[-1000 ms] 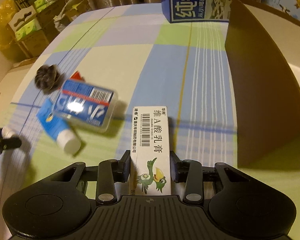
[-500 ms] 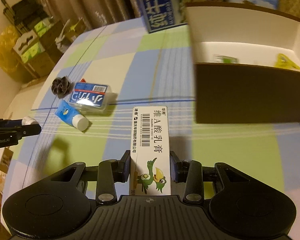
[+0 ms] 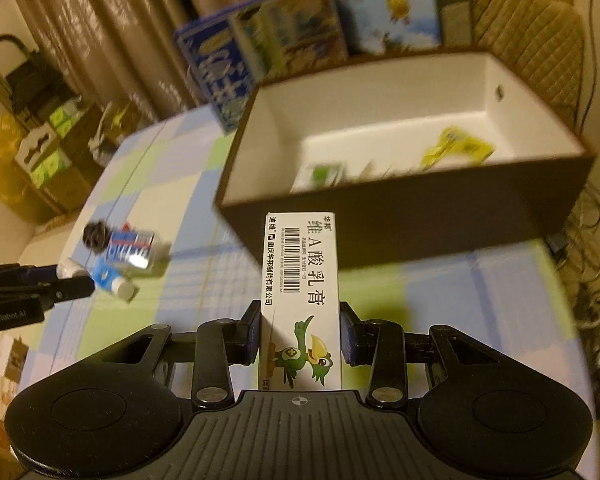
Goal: Organize objects
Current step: 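Lift and carry the pill bottle and ointment box over the open box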
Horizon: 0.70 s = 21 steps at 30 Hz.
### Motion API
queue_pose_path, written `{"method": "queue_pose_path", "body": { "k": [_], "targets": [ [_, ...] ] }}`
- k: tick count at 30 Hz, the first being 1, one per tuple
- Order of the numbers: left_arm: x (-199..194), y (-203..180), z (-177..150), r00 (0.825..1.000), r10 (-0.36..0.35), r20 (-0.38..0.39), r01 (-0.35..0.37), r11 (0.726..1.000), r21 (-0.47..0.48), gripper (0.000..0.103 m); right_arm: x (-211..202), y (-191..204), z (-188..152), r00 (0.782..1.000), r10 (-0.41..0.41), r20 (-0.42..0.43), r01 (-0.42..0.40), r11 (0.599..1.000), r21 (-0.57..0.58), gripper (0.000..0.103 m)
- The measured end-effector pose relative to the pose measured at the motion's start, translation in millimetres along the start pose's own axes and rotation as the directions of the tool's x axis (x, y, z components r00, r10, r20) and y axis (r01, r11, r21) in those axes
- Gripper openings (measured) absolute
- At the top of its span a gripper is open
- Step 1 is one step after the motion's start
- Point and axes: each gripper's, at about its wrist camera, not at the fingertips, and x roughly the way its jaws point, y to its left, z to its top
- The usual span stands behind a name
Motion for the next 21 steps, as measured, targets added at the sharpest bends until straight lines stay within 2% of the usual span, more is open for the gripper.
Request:
{"method": "queue_pose_path", "body": {
  "k": [10,14,21],
  "targets": [
    [26.5,-78.6,69.2,0.995,-0.06,0.074,0.054,0.995,0.079,0.041,-30.5,-53.3,66.3,0.991,-0.002,0.13,0.004,1.0,-0.018,0.035],
    [45.9,-99.8,98.5,0.994,-0.069,0.087,0.062,0.994,0.091,0.041,-26.0,-68.1,95.7,0.987,0.022,0.156,-0.017,0.999,-0.035,0.035],
    [83.0,-123.5,144.4,0.995,-0.042,0.094,0.031,0.993,0.114,0.041,-0.1,-87.5,143.3,0.987,0.034,0.158,-0.023,0.997,-0.067,0.036]
  ]
}}
